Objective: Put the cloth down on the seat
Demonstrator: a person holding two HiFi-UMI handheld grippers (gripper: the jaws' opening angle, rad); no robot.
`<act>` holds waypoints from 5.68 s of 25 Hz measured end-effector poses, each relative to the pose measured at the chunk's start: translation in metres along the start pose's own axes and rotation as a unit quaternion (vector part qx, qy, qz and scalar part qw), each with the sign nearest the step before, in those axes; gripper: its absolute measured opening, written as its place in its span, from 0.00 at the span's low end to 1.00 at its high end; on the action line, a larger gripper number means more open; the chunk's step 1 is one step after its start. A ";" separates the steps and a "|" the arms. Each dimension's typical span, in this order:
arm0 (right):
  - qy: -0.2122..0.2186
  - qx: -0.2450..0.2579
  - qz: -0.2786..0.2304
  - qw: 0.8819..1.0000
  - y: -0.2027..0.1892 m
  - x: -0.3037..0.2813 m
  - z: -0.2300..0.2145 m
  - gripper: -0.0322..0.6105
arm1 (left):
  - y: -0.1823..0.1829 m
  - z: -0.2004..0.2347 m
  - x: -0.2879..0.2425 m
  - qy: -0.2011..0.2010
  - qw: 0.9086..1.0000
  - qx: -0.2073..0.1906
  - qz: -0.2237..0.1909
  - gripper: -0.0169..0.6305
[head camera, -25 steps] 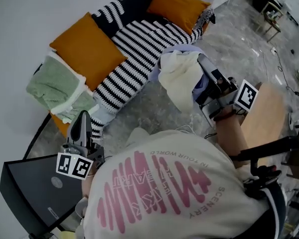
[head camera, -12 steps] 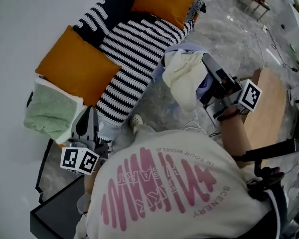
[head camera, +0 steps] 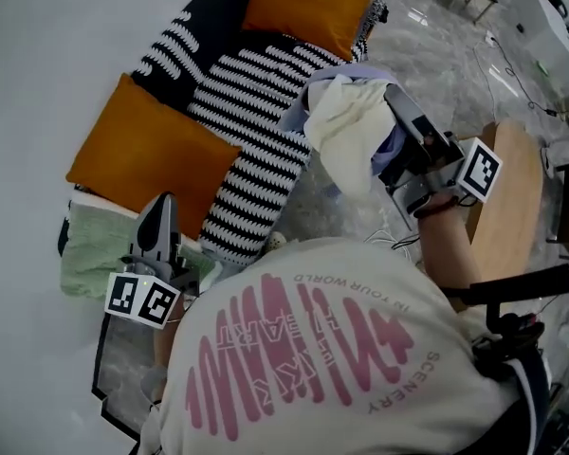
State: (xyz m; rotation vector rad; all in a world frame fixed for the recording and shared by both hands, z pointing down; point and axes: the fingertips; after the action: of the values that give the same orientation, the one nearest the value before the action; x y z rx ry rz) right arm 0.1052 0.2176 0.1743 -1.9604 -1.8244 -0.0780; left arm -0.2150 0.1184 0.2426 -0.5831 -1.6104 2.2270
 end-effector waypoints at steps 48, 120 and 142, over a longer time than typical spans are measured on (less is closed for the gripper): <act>0.161 -0.184 0.358 0.901 -0.106 -0.388 -0.137 0.16 | 0.013 0.062 0.040 0.486 0.871 0.031 -0.073 0.03; -0.248 0.353 0.789 0.437 -0.171 -0.104 -0.588 0.15 | -0.005 0.037 0.009 0.545 0.834 0.082 -0.015 0.03; -0.317 0.305 0.762 0.475 -0.164 -0.060 -0.528 0.43 | 0.026 0.003 0.113 0.517 0.846 -0.024 -0.125 0.03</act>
State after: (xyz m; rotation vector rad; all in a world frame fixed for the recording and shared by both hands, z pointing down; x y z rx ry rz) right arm 0.0806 -0.0278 0.6728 -2.2643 0.4253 1.7032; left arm -0.3146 0.1628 0.2037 -1.2221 -1.0455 1.2478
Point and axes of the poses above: the fingertips, and each gripper's own axes: x backward along the fingers, z to its left, y out of its top, and after that the axes turned 2 degrees about -z, right-handed
